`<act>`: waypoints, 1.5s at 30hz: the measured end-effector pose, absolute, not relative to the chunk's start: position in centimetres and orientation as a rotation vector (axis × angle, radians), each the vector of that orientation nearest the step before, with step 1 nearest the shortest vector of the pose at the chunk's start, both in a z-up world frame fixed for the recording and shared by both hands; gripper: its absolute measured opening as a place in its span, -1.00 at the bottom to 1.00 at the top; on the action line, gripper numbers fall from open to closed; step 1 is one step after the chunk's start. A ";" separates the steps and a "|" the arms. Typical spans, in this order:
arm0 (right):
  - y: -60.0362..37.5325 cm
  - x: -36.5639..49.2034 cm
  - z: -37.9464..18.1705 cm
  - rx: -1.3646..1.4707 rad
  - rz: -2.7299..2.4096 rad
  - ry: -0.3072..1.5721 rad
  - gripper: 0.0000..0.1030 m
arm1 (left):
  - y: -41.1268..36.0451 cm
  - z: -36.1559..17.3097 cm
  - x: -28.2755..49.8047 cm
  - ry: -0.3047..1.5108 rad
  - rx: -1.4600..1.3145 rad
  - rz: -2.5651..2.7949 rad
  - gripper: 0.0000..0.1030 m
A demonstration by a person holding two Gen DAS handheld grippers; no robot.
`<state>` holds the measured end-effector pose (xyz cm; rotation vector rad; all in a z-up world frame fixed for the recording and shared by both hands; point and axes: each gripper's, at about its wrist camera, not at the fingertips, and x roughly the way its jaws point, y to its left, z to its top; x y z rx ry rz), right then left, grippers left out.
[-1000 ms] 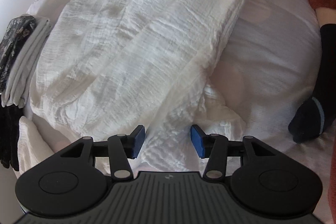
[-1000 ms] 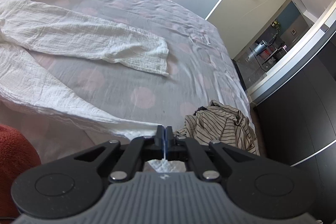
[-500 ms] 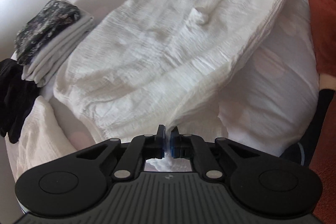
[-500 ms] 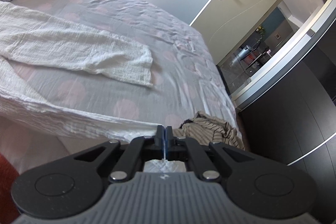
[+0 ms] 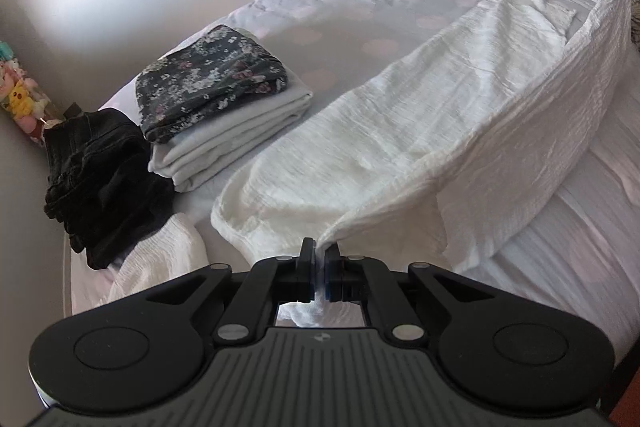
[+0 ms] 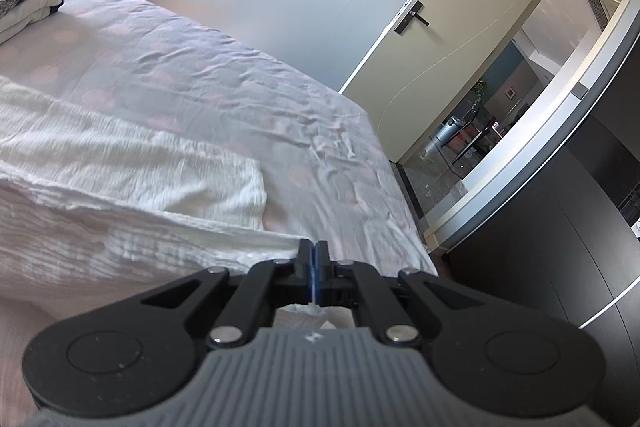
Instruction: Fold clothes
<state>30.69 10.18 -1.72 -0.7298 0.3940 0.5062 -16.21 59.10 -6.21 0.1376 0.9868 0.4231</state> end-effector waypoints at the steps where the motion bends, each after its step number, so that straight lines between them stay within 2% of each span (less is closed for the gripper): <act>1: 11.1 31.6 -1.7 -0.727 0.506 0.392 -0.98 | 59.8 -6.2 -15.5 0.986 0.139 0.437 -0.91; 8: 19.3 38.6 -4.4 -0.752 0.498 0.408 -0.98 | 65.1 -7.3 -10.2 1.014 0.141 0.516 -0.91; 18: 31.0 47.1 -11.5 -0.834 0.499 0.442 -0.98 | 72.0 -13.3 -3.6 1.117 0.149 0.557 -0.91; 25: 34.3 50.1 -16.6 -0.870 0.507 0.499 -0.98 | 73.9 -17.4 -1.7 1.136 0.107 0.579 -0.88; 27: 34.5 50.4 -17.3 -0.841 0.509 0.520 -0.95 | 73.9 -17.3 -1.9 1.107 0.074 0.602 -0.68; 28: 34.5 50.6 -17.4 -0.823 0.503 0.529 -0.94 | 73.8 -17.2 -2.0 1.091 0.056 0.614 -0.64; 29: 34.3 50.8 -17.4 -0.804 0.495 0.535 -0.94 | 73.8 -17.2 -2.2 1.076 0.039 0.626 -0.45; 30: 34.0 51.0 -17.2 -0.779 0.485 0.543 -0.79 | 73.7 -17.1 -2.3 1.060 0.022 0.637 -0.29; 31: 33.7 51.2 -17.0 -0.753 0.473 0.553 -0.52 | 73.7 -17.0 -2.5 1.044 0.005 0.649 -0.21; 33: 32.5 51.4 -15.9 -0.681 0.464 0.561 -0.33 | 72.9 -16.0 -2.8 1.008 -0.021 0.662 0.26; 38: 27.9 52.1 -13.7 -0.506 0.466 0.644 -0.33 | 70.8 -13.2 -3.3 0.901 -0.122 0.694 0.54; 42: 23.8 52.3 -13.5 -0.355 0.505 0.722 -0.34 | 68.3 -11.9 -3.3 0.799 -0.233 0.695 0.57; 45: 22.7 52.5 -14.0 -0.302 0.552 0.760 -0.34 | 66.3 -12.8 -1.4 0.831 -0.254 0.647 0.57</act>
